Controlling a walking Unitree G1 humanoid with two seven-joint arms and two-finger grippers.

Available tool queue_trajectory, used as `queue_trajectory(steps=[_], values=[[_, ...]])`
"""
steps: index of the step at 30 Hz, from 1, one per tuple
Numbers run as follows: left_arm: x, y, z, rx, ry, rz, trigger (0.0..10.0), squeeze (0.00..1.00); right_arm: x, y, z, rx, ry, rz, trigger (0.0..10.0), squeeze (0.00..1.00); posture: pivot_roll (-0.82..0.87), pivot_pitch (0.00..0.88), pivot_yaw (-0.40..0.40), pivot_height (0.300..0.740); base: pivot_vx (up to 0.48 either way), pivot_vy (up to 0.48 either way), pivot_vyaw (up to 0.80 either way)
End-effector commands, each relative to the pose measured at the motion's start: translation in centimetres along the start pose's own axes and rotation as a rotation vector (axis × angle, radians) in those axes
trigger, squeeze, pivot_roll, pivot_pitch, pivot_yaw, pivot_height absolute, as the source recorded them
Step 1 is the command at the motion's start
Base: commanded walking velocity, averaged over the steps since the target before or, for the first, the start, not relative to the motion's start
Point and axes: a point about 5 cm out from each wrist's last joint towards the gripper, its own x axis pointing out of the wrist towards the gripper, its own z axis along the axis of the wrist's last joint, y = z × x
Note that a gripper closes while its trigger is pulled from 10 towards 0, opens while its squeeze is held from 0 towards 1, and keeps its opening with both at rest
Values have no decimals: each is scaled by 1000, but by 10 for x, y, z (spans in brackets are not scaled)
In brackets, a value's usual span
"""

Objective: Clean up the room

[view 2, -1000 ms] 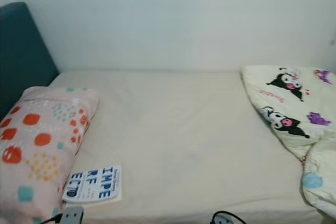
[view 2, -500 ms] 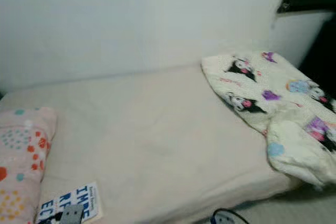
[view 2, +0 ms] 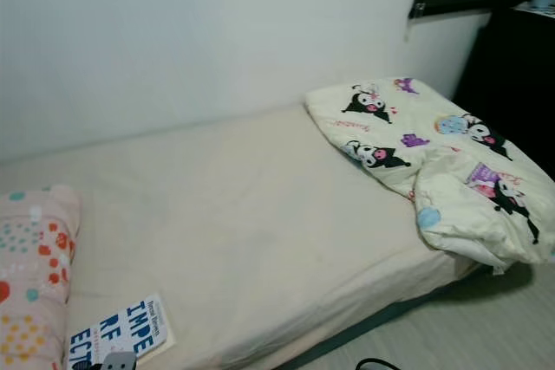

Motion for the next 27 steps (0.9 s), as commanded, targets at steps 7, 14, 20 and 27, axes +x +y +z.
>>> queue_trajectory(steps=[7, 14, 20, 27], values=[[0, 0, 1, 30, 13, -5, 10000, 0, 0, 7, 19, -23, -79, 38, 10000, 0, -94, 52, 5, 740, 0, -462, 0], [0, -2, 0, 34, 21, -15, 10000, 0, -2, 1, 42, -111, -179, 15, 10000, 0, -102, 49, 6, 740, 0, -462, 0], [0, -4, -1, -16, 1, -31, 10000, 0, -5, -2, 70, -112, -255, 11, 10000, 0, -107, 52, 7, 740, 0, -463, 0], [0, -7, 2, -78, -38, -46, 10000, 0, -6, -3, 78, -110, -276, 10, 10000, 0, -108, 54, 4, 740, 0, -462, 0]])
